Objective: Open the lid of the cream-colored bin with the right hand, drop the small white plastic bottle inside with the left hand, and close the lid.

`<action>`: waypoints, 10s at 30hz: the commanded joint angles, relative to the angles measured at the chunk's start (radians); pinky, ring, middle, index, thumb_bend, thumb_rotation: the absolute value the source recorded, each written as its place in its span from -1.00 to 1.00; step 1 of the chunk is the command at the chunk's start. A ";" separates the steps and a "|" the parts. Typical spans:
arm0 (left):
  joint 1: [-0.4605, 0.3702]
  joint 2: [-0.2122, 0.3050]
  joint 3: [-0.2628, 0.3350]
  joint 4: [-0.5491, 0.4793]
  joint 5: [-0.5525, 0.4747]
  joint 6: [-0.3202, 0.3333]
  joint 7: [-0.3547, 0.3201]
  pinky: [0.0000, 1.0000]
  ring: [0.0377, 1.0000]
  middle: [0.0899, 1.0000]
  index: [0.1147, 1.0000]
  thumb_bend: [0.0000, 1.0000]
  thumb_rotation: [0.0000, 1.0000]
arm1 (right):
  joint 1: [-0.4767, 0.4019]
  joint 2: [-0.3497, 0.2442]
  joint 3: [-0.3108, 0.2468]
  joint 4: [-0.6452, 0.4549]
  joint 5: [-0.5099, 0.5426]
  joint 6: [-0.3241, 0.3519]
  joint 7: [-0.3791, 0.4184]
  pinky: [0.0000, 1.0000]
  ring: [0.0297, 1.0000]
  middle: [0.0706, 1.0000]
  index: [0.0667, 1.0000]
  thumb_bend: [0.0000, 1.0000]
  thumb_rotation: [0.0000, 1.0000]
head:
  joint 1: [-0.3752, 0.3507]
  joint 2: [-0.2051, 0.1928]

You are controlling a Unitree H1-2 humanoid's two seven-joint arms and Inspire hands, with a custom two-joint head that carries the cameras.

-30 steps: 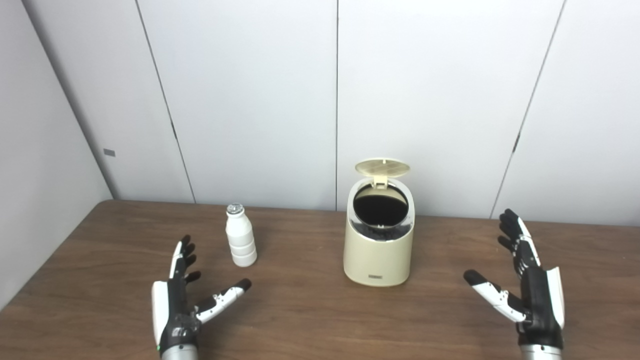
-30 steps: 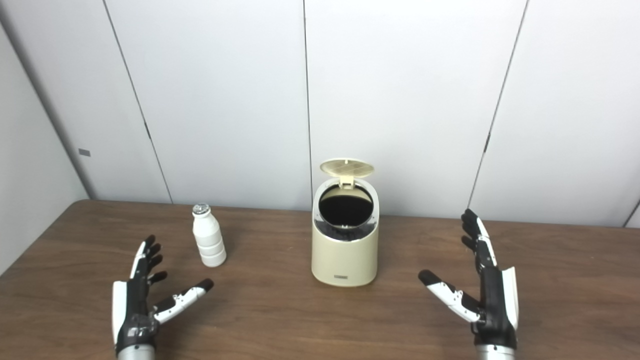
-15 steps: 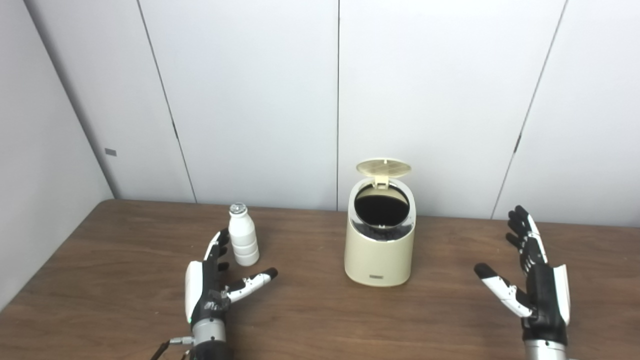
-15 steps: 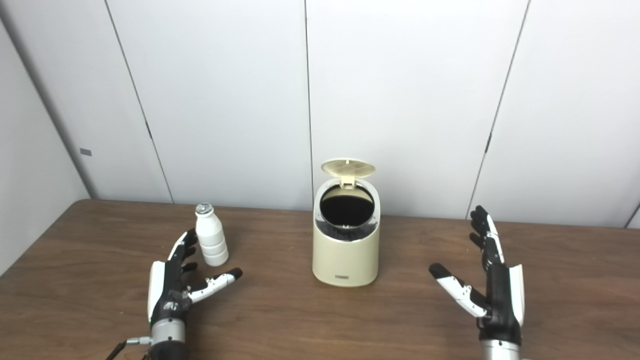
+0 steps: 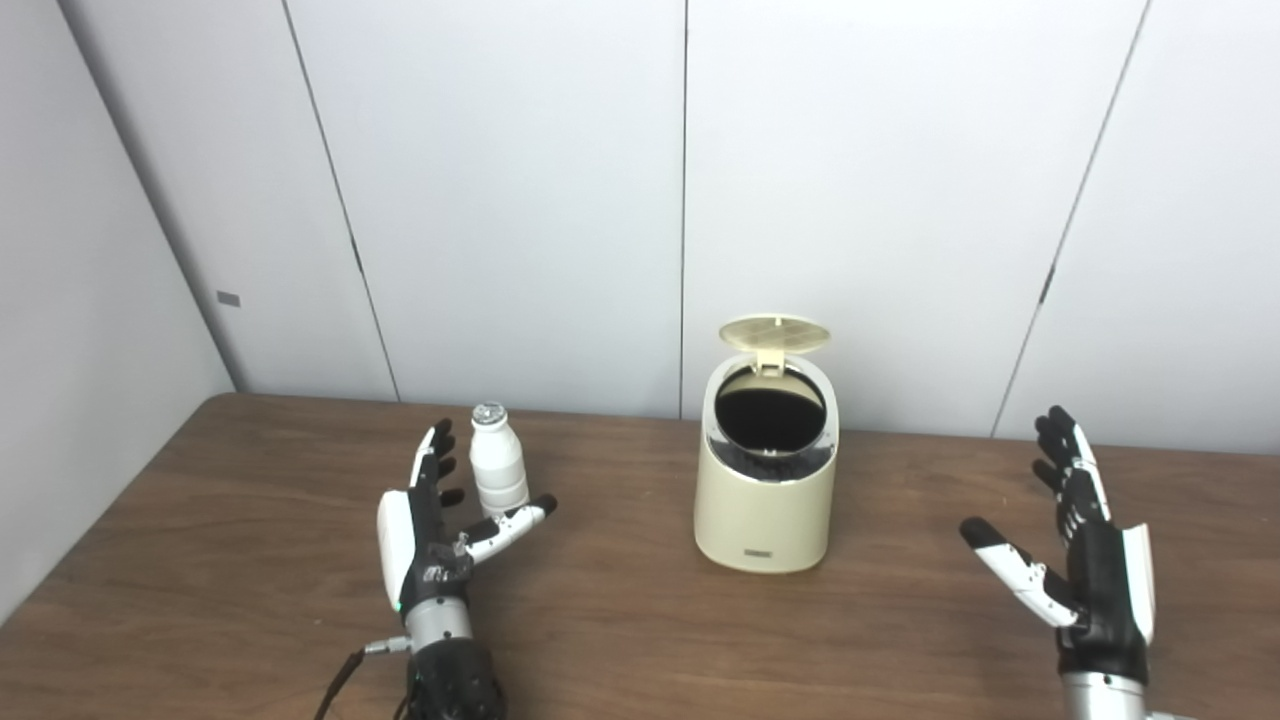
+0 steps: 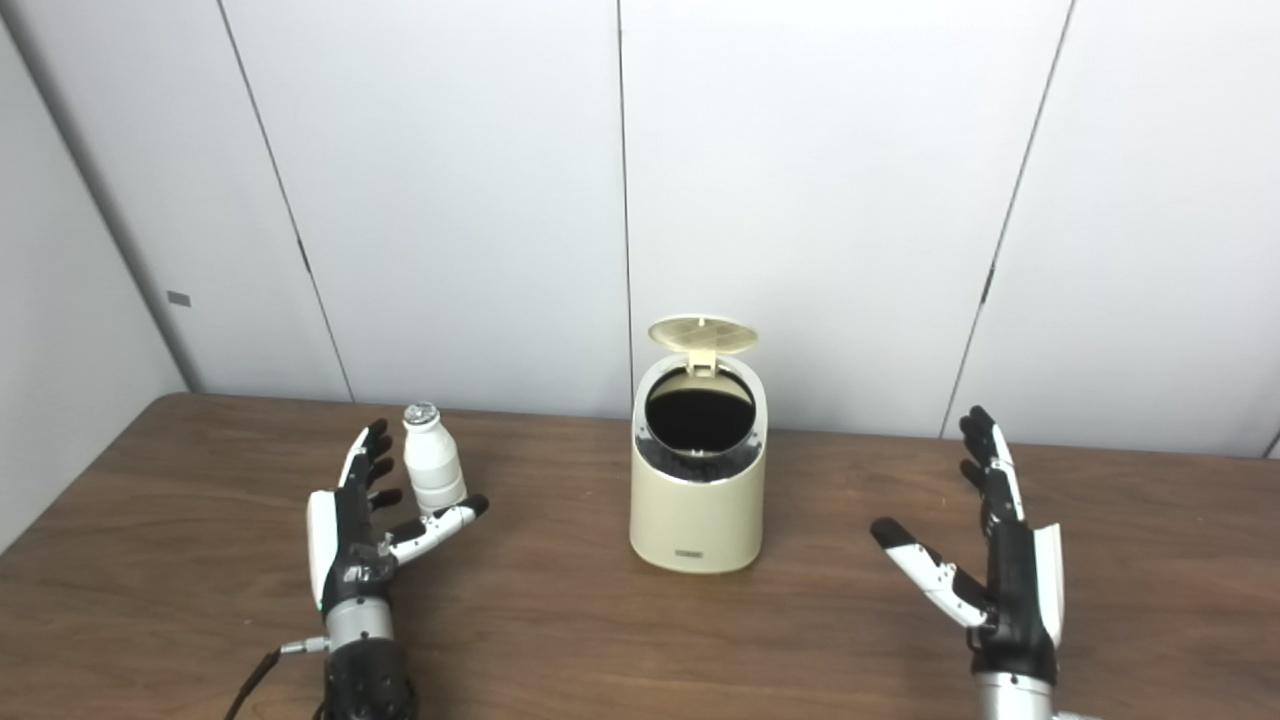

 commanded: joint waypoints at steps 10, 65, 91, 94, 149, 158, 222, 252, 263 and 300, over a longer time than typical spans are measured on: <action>-0.141 0.038 0.028 0.168 -0.014 -0.095 0.114 0.43 0.63 0.66 0.67 0.71 -0.99 | 0.046 -0.026 -0.010 0.012 -0.040 -0.038 0.001 0.61 0.77 0.78 0.85 0.56 0.28 | -0.004 -0.008; -0.178 0.057 -0.007 0.120 -0.100 -0.248 0.102 -0.29 -0.14 -0.12 -0.19 0.01 -1.00 | 0.073 -0.005 -0.023 -0.030 -0.033 -0.023 0.028 0.70 0.80 0.80 0.86 0.46 0.15 | -0.022 -0.007; -0.162 -0.041 -0.164 -0.266 0.032 -0.275 -0.115 1.00 0.67 0.36 -0.17 0.04 -0.91 | 0.060 0.017 -0.012 0.005 -0.059 -0.031 0.008 0.71 0.81 0.80 0.85 0.46 0.09 | -0.055 -0.030; -0.182 -0.050 -0.183 -0.226 0.048 -0.317 -0.113 1.00 0.70 0.42 -0.17 0.04 -0.90 | 0.060 0.021 -0.015 0.007 -0.062 -0.030 0.004 0.72 0.81 0.81 0.85 0.44 0.05 | -0.066 -0.037; -0.429 0.101 -0.663 0.432 0.004 -0.477 0.388 1.00 0.52 -0.15 -0.16 0.05 -1.00 | 0.079 0.060 -0.006 0.007 -0.124 -0.016 -0.057 0.69 0.77 0.76 0.80 0.55 0.05 | -0.173 -0.087; -0.415 0.120 -0.670 0.439 0.003 -0.477 0.348 1.00 0.56 -0.14 -0.15 0.05 -1.00 | 0.079 0.060 -0.006 0.002 -0.128 -0.008 -0.057 0.68 0.77 0.76 0.81 0.54 0.07 | -0.174 -0.087; 0.059 0.128 -0.188 -0.181 -0.393 -0.477 -0.196 0.35 0.44 0.42 0.41 0.16 0.66 | 0.046 0.015 0.042 0.025 -0.123 -0.043 -0.063 0.69 0.80 0.81 0.84 0.62 0.45 | -0.152 -0.094; 0.062 0.056 -0.045 -0.084 -0.402 -0.477 -0.508 0.54 0.67 0.68 0.62 -0.09 0.59 | -0.308 -0.127 0.161 -0.411 -0.547 0.310 0.311 0.51 0.72 0.71 0.72 0.80 0.58 | -0.173 -0.079; 0.035 0.043 -0.031 -0.052 -0.395 -0.477 -0.535 0.54 0.68 0.68 0.61 -0.11 0.39 | -0.408 -0.119 0.225 -0.364 -0.641 0.425 0.438 0.77 1.00 0.98 0.65 0.86 0.51 | -0.172 -0.111; 0.042 0.018 0.006 -0.064 -0.383 -0.477 -0.571 0.54 0.67 0.68 0.59 -0.05 0.33 | -0.396 -0.097 0.290 -0.339 -0.679 0.529 0.440 0.73 1.00 0.94 0.34 0.90 0.54 | -0.181 -0.078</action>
